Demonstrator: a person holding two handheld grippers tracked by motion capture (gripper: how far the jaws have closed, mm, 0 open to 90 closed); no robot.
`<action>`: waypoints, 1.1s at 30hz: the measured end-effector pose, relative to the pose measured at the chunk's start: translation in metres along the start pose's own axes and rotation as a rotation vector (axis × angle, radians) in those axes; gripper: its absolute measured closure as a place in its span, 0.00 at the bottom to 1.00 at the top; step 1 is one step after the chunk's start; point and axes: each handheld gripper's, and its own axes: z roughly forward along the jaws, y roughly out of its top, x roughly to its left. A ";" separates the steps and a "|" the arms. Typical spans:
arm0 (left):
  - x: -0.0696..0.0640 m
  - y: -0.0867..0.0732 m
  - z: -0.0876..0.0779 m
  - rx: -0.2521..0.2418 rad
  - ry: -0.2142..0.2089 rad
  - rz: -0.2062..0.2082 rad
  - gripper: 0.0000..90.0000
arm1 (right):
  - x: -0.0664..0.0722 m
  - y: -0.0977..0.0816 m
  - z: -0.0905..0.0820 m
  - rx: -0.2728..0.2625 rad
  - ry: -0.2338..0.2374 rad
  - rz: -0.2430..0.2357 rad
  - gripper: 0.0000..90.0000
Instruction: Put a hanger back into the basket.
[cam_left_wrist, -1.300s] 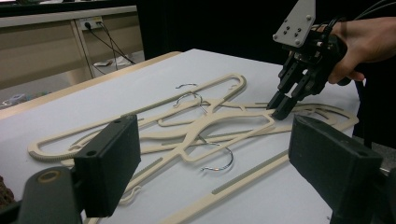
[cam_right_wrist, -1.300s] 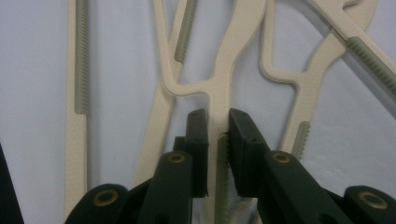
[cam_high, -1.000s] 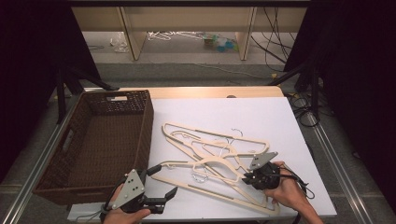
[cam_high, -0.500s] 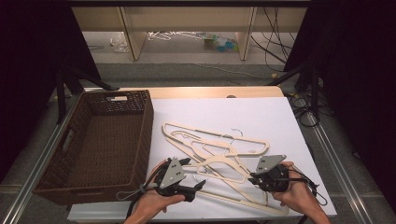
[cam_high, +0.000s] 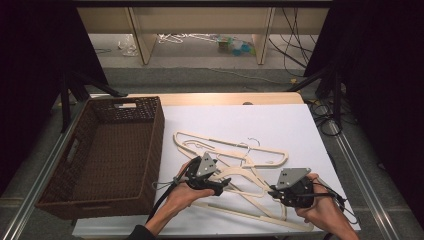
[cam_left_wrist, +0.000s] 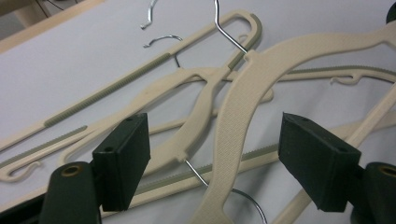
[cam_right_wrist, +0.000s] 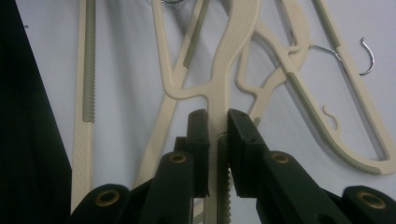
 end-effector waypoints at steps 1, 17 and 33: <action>0.000 0.001 0.002 0.003 -0.008 0.001 0.31 | -0.001 0.001 -0.002 0.012 -0.001 -0.019 0.89; -0.002 0.015 0.019 0.033 -0.162 0.079 0.73 | 0.002 0.003 -0.005 0.005 0.006 -0.062 0.89; -0.014 0.038 -0.023 0.067 -0.282 0.134 0.84 | -0.003 -0.006 -0.011 -0.062 0.023 -0.084 0.82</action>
